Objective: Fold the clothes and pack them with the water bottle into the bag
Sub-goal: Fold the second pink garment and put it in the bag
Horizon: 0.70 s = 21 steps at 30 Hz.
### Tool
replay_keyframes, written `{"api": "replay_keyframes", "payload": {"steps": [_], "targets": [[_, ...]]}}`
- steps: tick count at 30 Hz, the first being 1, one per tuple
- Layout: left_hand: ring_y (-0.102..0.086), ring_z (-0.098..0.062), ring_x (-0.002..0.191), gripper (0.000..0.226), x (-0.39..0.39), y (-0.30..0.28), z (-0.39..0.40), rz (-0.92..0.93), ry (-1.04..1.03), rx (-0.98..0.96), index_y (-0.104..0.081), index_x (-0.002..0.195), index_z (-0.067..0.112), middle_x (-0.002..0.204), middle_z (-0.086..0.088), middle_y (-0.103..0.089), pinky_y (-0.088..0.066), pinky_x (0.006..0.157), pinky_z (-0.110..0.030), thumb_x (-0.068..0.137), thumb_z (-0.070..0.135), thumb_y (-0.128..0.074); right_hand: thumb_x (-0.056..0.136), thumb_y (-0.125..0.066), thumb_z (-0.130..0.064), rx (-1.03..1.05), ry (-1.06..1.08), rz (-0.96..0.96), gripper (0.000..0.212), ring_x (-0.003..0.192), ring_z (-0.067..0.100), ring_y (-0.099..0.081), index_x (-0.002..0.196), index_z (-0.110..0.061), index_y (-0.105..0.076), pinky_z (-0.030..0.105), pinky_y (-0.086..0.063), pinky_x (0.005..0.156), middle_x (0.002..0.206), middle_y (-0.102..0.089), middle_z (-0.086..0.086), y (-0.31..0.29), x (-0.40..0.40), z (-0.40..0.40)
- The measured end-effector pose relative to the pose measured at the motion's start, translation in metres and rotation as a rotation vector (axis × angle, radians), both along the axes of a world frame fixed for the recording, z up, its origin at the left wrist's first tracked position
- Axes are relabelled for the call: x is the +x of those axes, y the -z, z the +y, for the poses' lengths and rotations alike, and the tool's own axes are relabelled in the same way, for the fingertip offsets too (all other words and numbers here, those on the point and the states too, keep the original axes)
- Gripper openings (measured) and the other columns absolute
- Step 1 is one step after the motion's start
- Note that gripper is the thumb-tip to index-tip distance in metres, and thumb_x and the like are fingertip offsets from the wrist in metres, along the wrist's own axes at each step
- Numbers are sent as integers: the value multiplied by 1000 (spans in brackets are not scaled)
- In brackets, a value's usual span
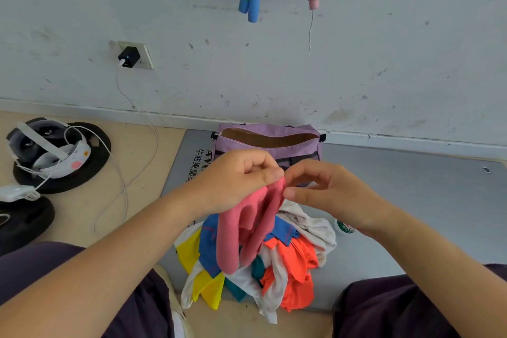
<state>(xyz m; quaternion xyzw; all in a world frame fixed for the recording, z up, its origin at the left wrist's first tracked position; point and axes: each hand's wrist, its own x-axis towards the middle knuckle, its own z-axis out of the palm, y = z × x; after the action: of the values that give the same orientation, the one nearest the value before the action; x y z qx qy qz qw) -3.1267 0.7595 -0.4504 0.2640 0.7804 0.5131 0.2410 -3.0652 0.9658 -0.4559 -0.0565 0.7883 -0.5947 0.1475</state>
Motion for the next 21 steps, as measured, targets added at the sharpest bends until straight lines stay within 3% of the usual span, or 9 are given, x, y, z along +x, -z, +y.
{"api": "replay_keyframes", "payload": {"steps": [2, 7, 10, 14, 18, 21], "targets": [[-50, -16, 68, 15, 2, -1, -1, -15, 37, 14, -66, 82, 33, 72, -5, -62, -41, 67, -34, 86, 45, -58, 85, -73, -22, -3, -2, -11, 9, 93, 17, -69, 93, -18, -72, 23, -53, 85, 94, -73, 0, 1, 0, 0], [-53, -7, 75, 11, -6, -8, -6, -17, -87, 172, -66, 79, 36, 77, 11, -61, -42, 71, -15, 87, 39, -60, 84, -74, -16, 3, -23, -52, 12, 94, 22, -70, 95, -12, -72, 27, -55, 87, 95, -74, 4, 3, -1, 2], [-50, -15, 77, 10, -8, -9, -6, 9, -103, 182, -67, 80, 34, 80, 3, -61, -41, 73, -21, 87, 38, -60, 85, -74, -15, 33, -10, -28, 16, 95, 18, -70, 100, -17, -71, 27, -54, 88, 97, -74, 1, 4, -2, 1], [-50, -23, 74, 12, -2, -9, -3, -9, -60, 140, -67, 83, 32, 85, -21, -61, -41, 75, -35, 89, 41, -61, 82, -76, -21, 63, 30, 28, 24, 95, 19, -68, 105, -17, -69, 33, -53, 91, 98, -73, 2, 2, -2, -1], [-59, -32, 74, 11, 3, -5, 1, 52, 13, 19, -67, 87, 25, 86, -19, -68, -49, 79, -50, 94, 32, -62, 81, -77, -22, 37, 65, 53, 21, 90, 15, -68, 100, -16, -71, 26, -55, 83, 95, -73, -1, 3, -1, -7], [-54, -20, 70, 11, 5, -3, 2, 93, 16, -5, -66, 86, 26, 82, -19, -67, -48, 74, -46, 95, 27, -62, 82, -76, -20, 60, 56, 47, 9, 84, 17, -70, 90, -15, -73, 23, -55, 79, 87, -74, -1, 4, 0, -9]]}}
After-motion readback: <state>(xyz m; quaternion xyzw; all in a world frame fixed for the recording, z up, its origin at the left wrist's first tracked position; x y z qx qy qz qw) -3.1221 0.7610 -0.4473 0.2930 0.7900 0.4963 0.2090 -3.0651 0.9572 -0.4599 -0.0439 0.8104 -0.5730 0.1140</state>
